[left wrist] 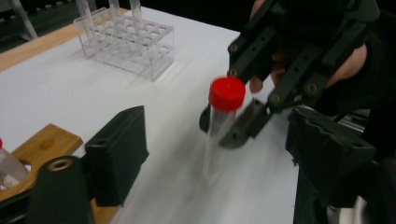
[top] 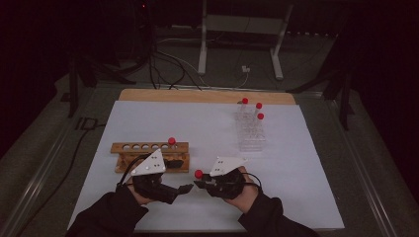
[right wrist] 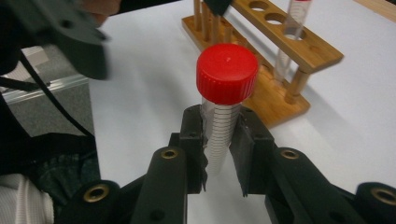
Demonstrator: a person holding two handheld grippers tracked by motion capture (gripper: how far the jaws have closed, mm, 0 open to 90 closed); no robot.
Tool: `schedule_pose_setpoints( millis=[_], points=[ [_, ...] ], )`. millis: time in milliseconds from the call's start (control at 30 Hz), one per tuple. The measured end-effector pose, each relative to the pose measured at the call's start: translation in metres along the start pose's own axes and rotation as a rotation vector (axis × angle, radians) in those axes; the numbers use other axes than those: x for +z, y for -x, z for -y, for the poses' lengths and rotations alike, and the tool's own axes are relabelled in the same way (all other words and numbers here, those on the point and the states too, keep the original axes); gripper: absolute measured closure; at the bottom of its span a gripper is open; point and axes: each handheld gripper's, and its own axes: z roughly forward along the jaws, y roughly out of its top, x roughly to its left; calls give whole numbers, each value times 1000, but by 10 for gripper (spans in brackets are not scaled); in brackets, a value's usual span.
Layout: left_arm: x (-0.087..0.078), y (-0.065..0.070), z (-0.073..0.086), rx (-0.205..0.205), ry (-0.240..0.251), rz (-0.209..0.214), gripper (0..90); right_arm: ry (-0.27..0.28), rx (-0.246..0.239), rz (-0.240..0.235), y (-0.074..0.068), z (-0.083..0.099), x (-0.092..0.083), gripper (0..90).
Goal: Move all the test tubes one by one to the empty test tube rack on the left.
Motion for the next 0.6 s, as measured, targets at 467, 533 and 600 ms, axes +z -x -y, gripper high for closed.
schedule_pose_setpoints(
  millis=[467,533,600],
  points=[
    [13,8,-3,58,-4,33,525,-3,-17,-25,-9,-1,5,753],
    [15,8,-3,63,-9,26,556,-4,-22,-23,-10,-1,5,753],
    [16,8,-3,62,-14,18,593,-2,-18,-24,-10,-1,4,753]
  ],
)
